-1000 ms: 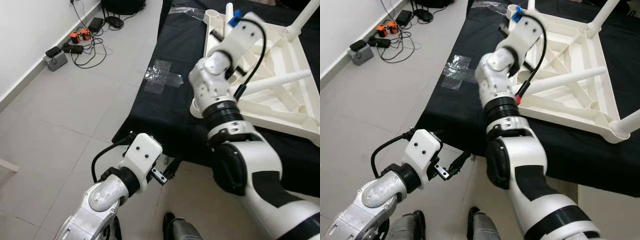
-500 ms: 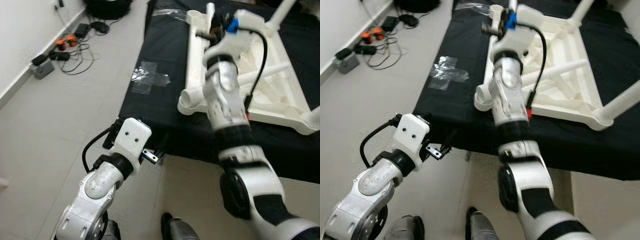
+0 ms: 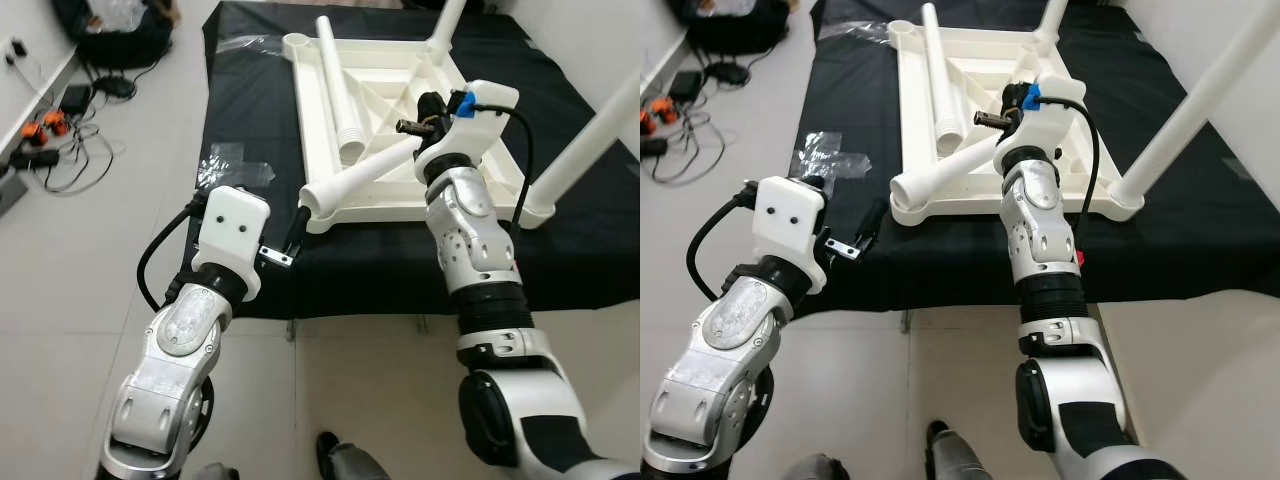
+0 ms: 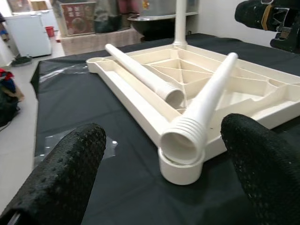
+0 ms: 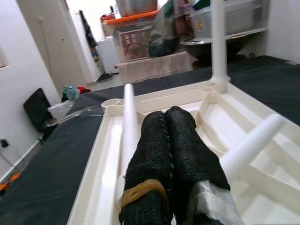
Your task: Building children table
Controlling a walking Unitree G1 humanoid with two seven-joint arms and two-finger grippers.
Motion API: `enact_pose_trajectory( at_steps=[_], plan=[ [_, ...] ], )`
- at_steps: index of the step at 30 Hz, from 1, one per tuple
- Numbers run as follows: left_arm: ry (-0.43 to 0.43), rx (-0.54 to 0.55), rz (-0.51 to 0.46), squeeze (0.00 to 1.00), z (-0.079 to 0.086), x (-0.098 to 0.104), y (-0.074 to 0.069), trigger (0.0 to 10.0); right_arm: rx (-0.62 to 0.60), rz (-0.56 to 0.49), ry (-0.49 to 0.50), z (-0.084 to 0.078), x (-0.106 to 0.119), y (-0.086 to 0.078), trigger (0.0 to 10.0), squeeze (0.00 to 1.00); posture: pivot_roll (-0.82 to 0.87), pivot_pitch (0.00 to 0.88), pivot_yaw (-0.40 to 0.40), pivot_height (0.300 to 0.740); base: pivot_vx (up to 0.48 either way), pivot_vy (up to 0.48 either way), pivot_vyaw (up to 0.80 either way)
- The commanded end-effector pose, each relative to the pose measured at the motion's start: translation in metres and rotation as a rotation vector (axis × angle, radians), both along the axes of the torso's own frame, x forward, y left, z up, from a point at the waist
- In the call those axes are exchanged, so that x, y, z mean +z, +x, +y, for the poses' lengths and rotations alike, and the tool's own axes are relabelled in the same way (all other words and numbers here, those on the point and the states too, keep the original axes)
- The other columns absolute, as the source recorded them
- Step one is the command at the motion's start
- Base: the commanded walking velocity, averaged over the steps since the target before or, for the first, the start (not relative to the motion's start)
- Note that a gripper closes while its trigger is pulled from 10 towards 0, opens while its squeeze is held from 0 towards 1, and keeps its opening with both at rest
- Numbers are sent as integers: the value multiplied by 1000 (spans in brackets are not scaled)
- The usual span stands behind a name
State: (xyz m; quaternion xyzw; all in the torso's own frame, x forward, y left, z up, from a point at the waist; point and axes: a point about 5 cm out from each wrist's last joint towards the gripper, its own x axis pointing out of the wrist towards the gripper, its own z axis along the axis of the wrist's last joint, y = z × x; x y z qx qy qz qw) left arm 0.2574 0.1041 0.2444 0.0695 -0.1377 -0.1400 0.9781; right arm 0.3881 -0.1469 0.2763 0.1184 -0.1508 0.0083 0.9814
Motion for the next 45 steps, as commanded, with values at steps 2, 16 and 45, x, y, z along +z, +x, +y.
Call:
enact_pose_trajectory(
  at_steps=[2, 16, 45],
  plan=[
    [-31, 37, 4, 0, 8, 4, 4, 10000, 46, 51, 16, 8, 3, 2, 10000, 0, 57, 126, -88, 740, 0, 0, 0],
    [-25, 67, -35, 0, 16, 14, 9, 10000, 19, 144, 14, -6, 3, 9, 10000, 0, 59, 127, -95, 740, 227, 0, 0],
    [-25, 39, 52, 0, 15, 5, 10, 10000, -102, 462, -186, -48, -1, 28, 10000, 1000, 50, 154, -108, 740, 100, 0, -213]
  ],
)
